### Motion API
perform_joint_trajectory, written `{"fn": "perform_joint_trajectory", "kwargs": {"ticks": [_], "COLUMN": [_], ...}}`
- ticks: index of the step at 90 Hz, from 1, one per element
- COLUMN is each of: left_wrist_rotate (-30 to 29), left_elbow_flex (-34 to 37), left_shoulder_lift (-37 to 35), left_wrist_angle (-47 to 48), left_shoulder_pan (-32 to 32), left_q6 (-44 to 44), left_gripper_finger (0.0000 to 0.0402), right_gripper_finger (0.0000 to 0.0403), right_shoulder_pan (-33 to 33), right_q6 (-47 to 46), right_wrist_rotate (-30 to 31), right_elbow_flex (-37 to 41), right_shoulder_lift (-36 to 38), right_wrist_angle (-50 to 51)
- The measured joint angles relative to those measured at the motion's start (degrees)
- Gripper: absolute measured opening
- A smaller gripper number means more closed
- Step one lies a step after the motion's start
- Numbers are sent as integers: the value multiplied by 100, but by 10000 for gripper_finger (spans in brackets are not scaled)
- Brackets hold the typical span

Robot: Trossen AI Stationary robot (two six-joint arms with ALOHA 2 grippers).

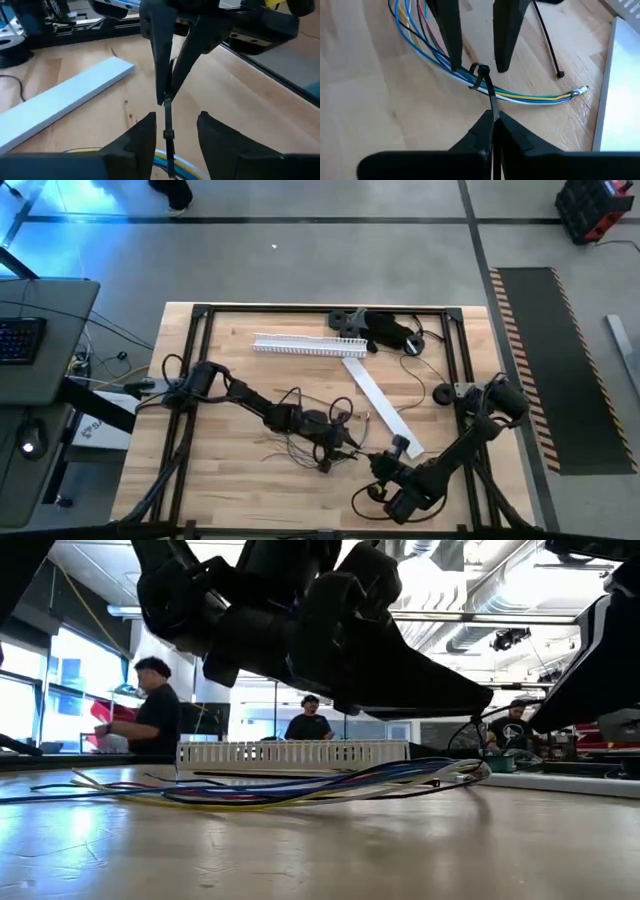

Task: Ziptie cables
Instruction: Wrap the wire cables with the black zip tie

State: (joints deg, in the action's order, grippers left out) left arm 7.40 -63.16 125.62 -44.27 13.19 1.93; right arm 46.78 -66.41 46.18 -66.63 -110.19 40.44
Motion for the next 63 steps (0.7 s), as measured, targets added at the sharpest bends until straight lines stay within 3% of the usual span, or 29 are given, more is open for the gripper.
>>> {"fn": "perform_joint_trajectory", "kwargs": {"ticks": [22,50,63], "left_wrist_rotate": [-9,-15,-13], "left_elbow_flex": [2,2,2], "left_shoulder_lift": [352,354,354], "left_wrist_angle": [-914,-800,-793], "left_shoulder_pan": [37,31,26], "left_q6": [-85,-132,-93], "left_gripper_finger": [90,24,15], "right_gripper_finger": [0,0,0], "right_shoulder_pan": [1,-1,1], "right_q6": [0,1,2], "right_wrist_rotate": [-20,-38,-18], "right_elbow_flex": [0,0,0], "right_shoulder_lift": [0,2,2], "right_wrist_angle": [-45,-46,-45]}}
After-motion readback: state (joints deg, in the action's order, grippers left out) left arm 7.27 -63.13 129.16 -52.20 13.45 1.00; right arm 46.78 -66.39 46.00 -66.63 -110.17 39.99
